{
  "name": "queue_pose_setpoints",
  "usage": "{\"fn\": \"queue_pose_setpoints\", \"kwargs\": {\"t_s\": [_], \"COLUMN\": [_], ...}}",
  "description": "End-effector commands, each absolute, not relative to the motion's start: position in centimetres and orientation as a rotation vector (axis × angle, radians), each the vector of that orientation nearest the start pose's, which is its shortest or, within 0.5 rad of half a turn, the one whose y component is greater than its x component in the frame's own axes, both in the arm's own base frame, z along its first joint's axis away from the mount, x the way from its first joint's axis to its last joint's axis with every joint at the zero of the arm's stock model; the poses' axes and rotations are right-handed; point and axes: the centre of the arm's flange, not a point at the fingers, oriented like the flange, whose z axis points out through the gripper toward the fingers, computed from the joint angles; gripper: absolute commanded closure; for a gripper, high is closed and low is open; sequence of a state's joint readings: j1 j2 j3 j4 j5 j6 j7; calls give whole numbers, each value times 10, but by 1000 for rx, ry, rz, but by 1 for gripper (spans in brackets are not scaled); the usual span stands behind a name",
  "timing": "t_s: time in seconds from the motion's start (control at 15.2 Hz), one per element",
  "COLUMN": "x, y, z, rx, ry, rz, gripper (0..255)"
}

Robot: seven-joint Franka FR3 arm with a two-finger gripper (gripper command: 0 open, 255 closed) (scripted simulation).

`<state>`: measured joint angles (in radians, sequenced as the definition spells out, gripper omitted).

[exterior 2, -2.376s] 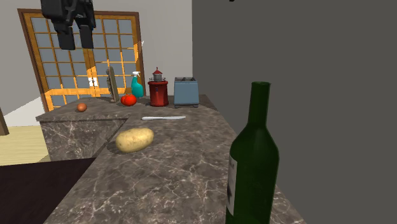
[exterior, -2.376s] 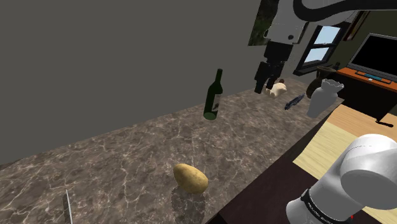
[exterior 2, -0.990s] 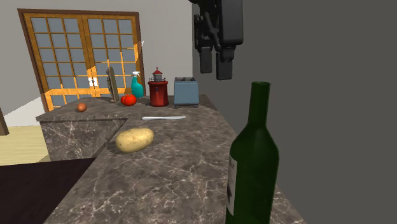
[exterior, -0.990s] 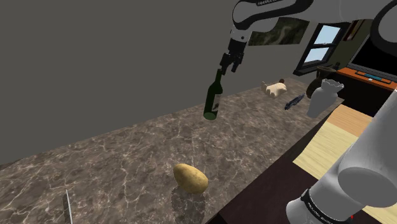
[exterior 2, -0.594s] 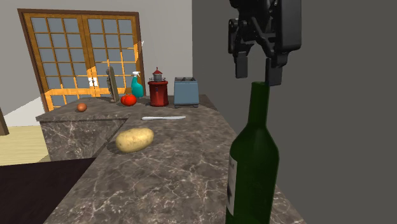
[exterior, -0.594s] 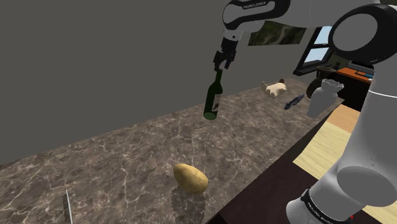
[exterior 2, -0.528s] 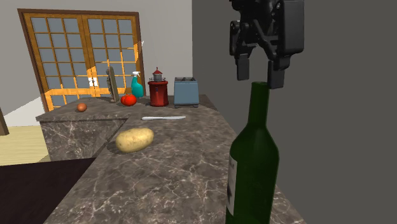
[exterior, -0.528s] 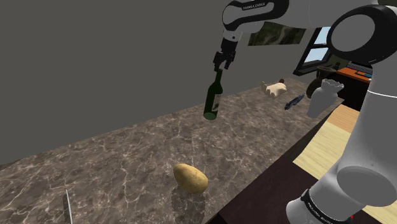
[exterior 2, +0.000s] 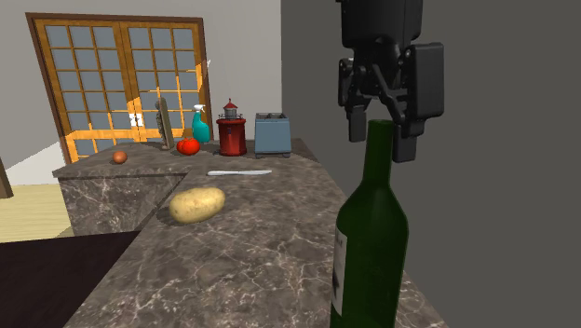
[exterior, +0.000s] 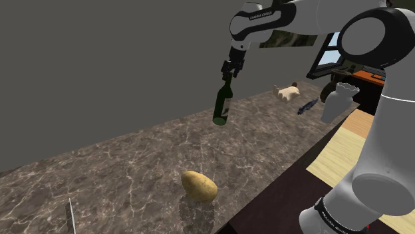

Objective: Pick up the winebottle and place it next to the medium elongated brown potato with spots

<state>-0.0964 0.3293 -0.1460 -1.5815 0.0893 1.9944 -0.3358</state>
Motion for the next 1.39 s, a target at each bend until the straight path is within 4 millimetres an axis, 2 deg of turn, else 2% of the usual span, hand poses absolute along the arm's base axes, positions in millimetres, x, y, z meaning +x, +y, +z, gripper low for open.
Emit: {"fn": "queue_pose_setpoints", "kwargs": {"t_s": [0.0,0.26,0.33,0.92,1.32], "x": [651,651,651,651,651], "y": [-144,-144,-144,-144,-144], "z": [457,457,457,457,489], "rx": [-3126,-3126,-3126,-3126,-3126], "ry": [-109,-109,-109,-109,-109], "rz": [-148,-148,-148,-148,-148], "gripper": [0,0,255,255,255]}}
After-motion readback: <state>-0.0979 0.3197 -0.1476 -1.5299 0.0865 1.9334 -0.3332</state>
